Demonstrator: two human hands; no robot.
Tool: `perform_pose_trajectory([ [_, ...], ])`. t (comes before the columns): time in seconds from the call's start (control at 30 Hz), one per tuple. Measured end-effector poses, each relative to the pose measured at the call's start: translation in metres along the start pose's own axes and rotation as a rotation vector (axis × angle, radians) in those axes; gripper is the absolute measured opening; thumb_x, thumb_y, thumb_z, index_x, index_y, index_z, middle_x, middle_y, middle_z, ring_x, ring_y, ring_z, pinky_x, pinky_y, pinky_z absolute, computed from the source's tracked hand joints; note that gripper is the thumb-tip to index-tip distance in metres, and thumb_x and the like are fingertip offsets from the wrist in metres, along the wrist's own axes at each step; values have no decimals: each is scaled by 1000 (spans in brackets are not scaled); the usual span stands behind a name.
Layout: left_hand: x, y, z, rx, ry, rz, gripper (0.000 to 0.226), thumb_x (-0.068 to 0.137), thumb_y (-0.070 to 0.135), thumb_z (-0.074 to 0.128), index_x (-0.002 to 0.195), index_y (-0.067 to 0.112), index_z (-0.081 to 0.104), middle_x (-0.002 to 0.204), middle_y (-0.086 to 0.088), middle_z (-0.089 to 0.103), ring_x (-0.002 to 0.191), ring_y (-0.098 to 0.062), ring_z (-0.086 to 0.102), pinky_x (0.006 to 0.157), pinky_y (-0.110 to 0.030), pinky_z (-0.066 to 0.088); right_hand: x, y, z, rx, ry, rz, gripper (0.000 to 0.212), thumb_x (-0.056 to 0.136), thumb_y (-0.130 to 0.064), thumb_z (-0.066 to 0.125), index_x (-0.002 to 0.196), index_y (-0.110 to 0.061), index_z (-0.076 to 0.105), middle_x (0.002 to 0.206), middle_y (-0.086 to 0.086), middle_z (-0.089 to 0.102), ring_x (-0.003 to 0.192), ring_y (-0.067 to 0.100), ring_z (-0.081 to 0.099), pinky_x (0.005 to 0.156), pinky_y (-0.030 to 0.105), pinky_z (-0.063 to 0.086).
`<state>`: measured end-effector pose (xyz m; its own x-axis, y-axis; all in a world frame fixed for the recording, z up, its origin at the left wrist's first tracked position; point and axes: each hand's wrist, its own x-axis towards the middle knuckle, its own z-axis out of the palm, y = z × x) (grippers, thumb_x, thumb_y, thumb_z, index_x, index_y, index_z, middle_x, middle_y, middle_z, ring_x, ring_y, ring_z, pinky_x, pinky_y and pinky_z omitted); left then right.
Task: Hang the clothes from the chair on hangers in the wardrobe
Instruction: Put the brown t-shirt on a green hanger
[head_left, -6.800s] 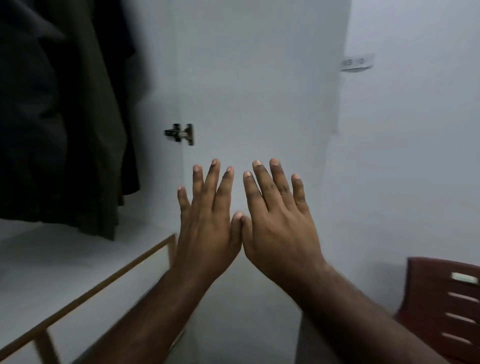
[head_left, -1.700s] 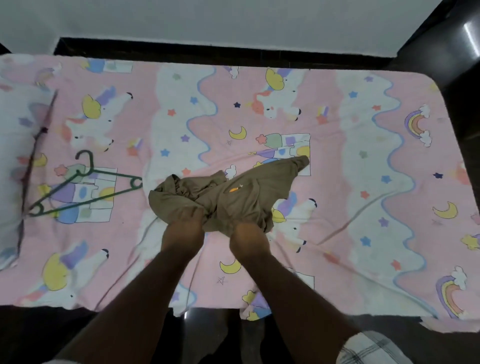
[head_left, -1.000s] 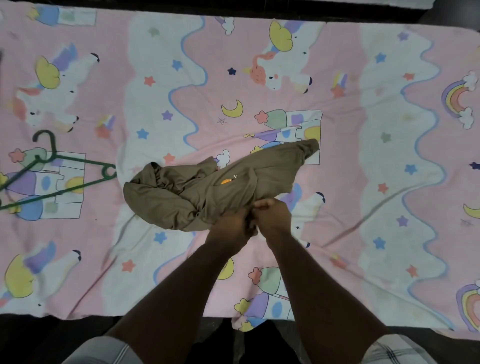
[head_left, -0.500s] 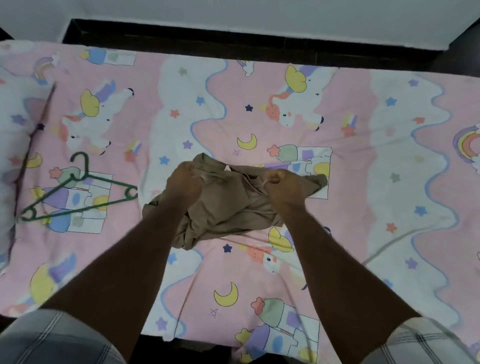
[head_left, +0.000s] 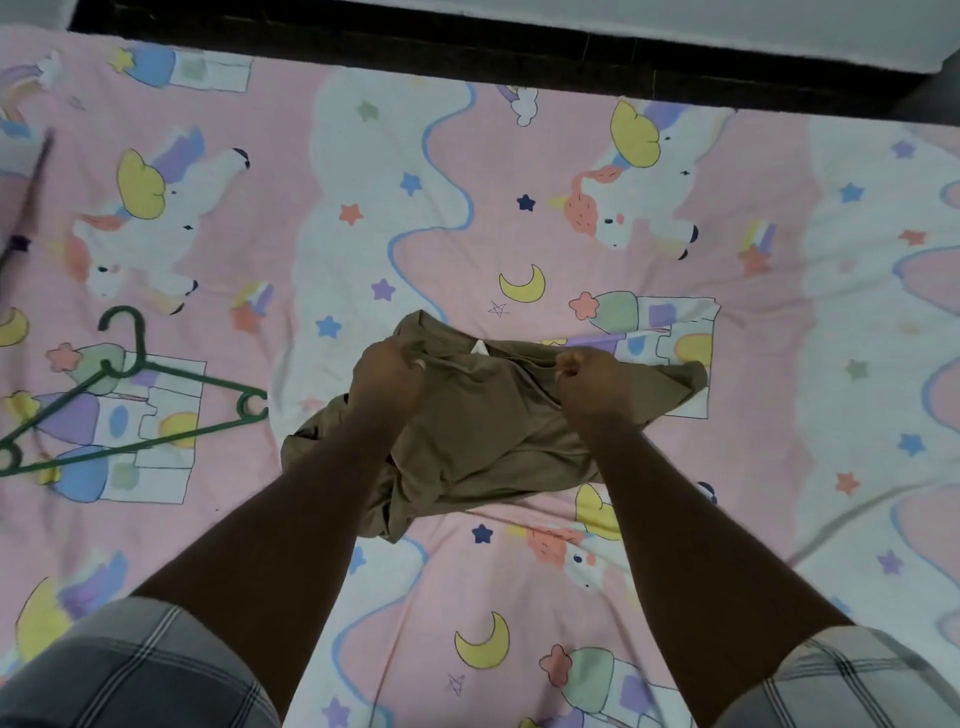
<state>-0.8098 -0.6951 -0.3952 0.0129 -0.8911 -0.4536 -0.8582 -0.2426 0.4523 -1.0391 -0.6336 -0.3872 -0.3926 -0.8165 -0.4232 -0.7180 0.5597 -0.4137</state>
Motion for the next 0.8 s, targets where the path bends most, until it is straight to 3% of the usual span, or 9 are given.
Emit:
perform_pose_trajectory([
  [0.13,34,-11,10,-63,22,55,27,91,11,55,115,3,64,116,-15,67,110,-35,60,96,-40,45,26,1,23,-41,-37,59,28,98,-18,55,122,-7,66,116,13,70,107,31,64,95,36,50],
  [0.3,60,-17,15,-14,-22,73,37,92,12,61,127,2,59,125,-17,63,121,-36,54,103,-37,38,30,4,39,-3,-21,51,24,93,-12,60,116,-9,69,112,11,71,106,30,64,95,35,49],
  [0.43,60,-11,-4,-94,-42,-1,25,93,16,59,112,9,72,119,-7,69,115,-28,61,96,-31,43,23,-4,16,95,105,40,23,91,-7,58,108,-10,72,105,10,74,101,30,66,89,32,49],
  [0.57,55,5,-47,-419,25,-87,27,81,25,57,98,24,78,115,8,73,112,-15,65,103,-37,50,22,-29,-32,147,244,-25,21,90,-8,62,108,-11,74,105,6,75,101,23,67,83,24,45],
  [0.63,54,17,-69,-530,38,-67,26,75,27,56,89,26,78,98,12,76,99,-15,69,96,-40,55,25,-42,-58,182,295,-46,21,90,-11,63,108,-15,74,106,2,75,102,20,67,85,24,46],
  [0.73,50,44,-104,-642,118,12,23,84,15,59,78,30,75,87,17,75,93,-12,69,96,-38,55,28,-64,-93,265,400,-89,21,87,-12,64,104,-18,75,103,-1,75,99,18,68,88,26,49],
  [0.8,46,63,-128,-685,179,65,28,86,13,59,74,33,75,85,18,75,92,-10,70,95,-37,56,28,-80,-116,305,462,-138,22,85,-9,61,100,-17,76,100,-2,76,95,13,68,83,15,45],
])
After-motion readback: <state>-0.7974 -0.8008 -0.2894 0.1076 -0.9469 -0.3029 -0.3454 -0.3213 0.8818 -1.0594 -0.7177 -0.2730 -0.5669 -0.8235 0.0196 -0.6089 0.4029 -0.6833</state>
